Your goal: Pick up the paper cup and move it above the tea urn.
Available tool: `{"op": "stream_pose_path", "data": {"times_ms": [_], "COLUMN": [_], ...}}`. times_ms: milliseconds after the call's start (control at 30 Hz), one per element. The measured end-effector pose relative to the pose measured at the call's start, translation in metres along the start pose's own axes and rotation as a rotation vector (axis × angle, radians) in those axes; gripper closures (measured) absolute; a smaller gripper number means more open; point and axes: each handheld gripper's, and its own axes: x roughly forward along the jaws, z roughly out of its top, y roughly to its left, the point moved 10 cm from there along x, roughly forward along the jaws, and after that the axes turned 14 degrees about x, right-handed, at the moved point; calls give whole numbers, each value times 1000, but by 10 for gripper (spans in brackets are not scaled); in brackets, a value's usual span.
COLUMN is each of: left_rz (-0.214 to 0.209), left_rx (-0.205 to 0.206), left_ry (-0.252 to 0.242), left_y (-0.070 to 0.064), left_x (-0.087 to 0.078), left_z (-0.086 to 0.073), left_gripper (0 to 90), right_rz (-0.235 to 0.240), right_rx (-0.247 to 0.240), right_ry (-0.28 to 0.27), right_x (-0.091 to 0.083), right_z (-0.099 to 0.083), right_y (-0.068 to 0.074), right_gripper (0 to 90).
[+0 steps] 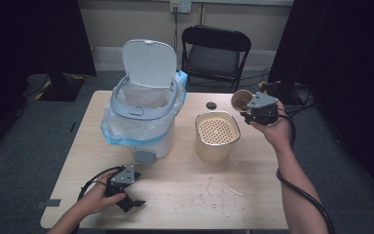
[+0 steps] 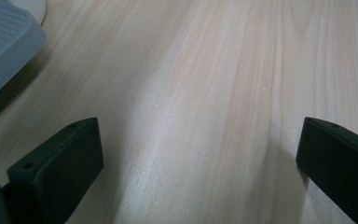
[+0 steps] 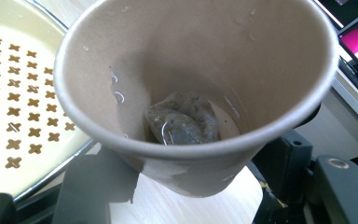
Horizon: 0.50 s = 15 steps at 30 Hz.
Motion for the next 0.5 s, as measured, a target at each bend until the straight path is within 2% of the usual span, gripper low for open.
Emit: {"op": "stream_pose_path", "data": {"times_ms": [167,333,500], "left_rz": [0,0,0], "left_rx": [0,0,0], "left_ry": [0,0,0], "left_y": [0,0,0], "left_x": [0,0,0], "left_z": [0,0,0], "left_gripper": [0,0,0], "right_rz": [-9,-18,-27], "right_rx": [-35,-48,-100], "right_ry": [-4,-5,16], "right_x": [-2,-4,-5], "right_z": [4,6,6], "right_y": [2,1,1], "right_gripper": [386,387,387]}}
